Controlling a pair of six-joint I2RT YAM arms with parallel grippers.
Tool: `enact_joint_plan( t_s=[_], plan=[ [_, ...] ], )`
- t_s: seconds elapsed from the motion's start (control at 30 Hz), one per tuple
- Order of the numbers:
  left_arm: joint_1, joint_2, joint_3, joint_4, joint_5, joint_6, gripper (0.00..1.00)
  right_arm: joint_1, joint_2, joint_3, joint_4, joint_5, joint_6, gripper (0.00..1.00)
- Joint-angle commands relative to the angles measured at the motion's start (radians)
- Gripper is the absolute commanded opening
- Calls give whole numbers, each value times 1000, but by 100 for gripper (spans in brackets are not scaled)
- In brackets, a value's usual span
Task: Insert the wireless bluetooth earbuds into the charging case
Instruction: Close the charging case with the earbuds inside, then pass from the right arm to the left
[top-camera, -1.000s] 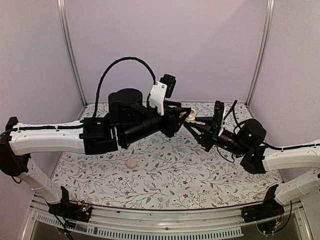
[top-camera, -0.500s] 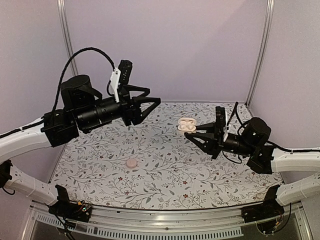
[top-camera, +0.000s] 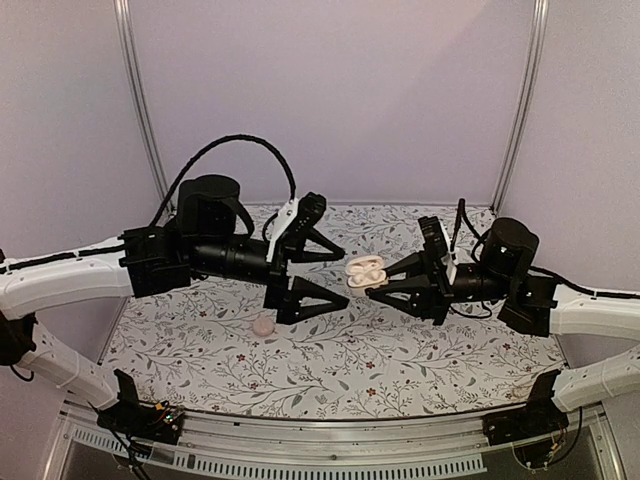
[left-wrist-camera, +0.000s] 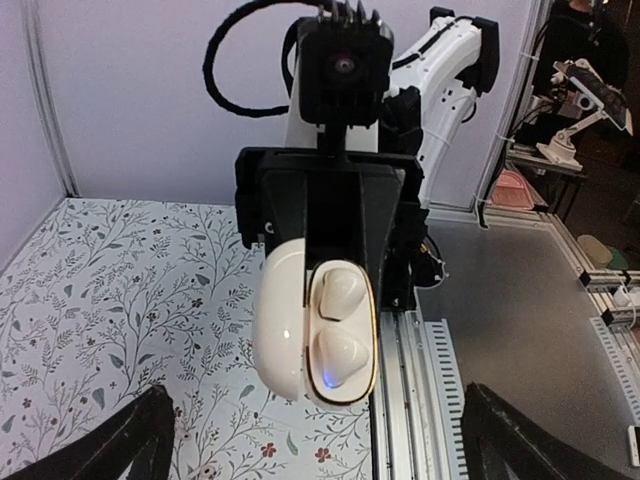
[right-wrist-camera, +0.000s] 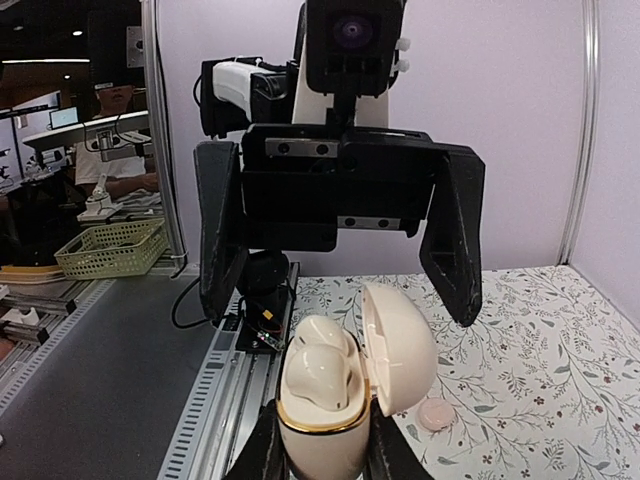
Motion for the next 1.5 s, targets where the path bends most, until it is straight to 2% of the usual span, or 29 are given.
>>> enact_joint_plan(
  t_s=[0.0, 0.23, 0.37, 0.6, 0.83, 0.87, 1.0, 1.1, 1.13, 1.17, 1.3, 1.33, 1.47],
  plan=[
    [-57, 25, 19, -28, -20, 71, 100, -1, 20, 34, -32, -48, -1, 18],
    [-143, 56, 79, -72, -89, 129, 100, -1, 31, 43, -41, -36, 5, 17],
    [-172, 51, 94, -83, -108, 154, 95, -9, 36, 43, -39, -34, 14, 17],
    [-191, 67, 100, -120, -131, 177, 84, -24, 32, 45, -26, -43, 32, 17],
    [-168, 25, 85, -96, -219, 129, 83, -26, 29, 36, -39, -48, 27, 17],
    [-157, 17, 83, -103, -225, 123, 81, -25, 26, 34, -41, -49, 25, 17],
    [-114, 1, 59, -115, -219, 90, 62, -26, 15, 34, -44, -53, 27, 17],
    [-99, 0, 52, -114, -217, 73, 57, -26, 14, 34, -44, -55, 33, 17],
    [-100, -3, 51, -115, -229, 80, 59, -26, 14, 35, -45, -49, 35, 17],
    [-105, -12, 47, -117, -259, 92, 65, -26, 15, 37, -46, -41, 44, 17],
    [-151, -86, -26, -73, -485, 206, 96, -29, 19, 39, -54, 5, 96, 18],
    [-166, -103, -46, -56, -542, 240, 99, -32, 23, 44, -68, 16, 115, 18],
    [-222, -107, -74, -16, -714, 368, 100, -52, 51, 66, -100, 43, 188, 18]
  ],
)
